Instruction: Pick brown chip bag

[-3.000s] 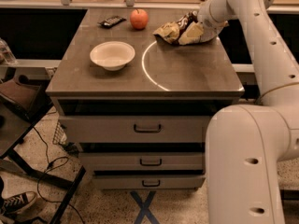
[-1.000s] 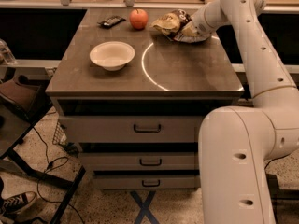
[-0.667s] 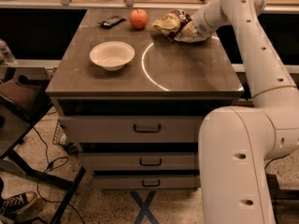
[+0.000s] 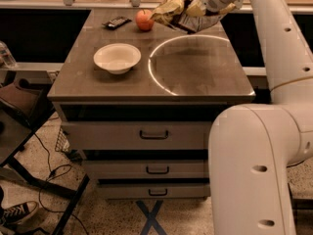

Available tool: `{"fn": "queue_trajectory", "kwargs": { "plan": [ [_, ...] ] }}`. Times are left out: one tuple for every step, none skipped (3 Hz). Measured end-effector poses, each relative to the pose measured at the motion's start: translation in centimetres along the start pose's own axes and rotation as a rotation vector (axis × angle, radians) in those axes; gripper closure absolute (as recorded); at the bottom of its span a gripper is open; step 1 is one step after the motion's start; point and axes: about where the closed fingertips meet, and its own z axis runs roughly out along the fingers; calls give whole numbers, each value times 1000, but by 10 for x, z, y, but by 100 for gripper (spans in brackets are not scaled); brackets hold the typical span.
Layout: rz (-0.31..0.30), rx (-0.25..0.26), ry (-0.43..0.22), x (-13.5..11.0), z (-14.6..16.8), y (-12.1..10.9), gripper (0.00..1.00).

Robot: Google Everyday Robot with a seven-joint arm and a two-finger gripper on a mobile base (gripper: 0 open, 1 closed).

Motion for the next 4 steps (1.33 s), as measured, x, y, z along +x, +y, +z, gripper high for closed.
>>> {"fn": "queue_trajectory", "kwargs": {
  "plan": [
    [-15, 4, -55, -29, -26, -3, 100],
    [-10, 8, -125, -49, -53, -7, 100],
    [-6, 29, -177, -65, -82, -13, 100],
    [-6, 32, -184, -68, -86, -14, 100]
  ]
}}
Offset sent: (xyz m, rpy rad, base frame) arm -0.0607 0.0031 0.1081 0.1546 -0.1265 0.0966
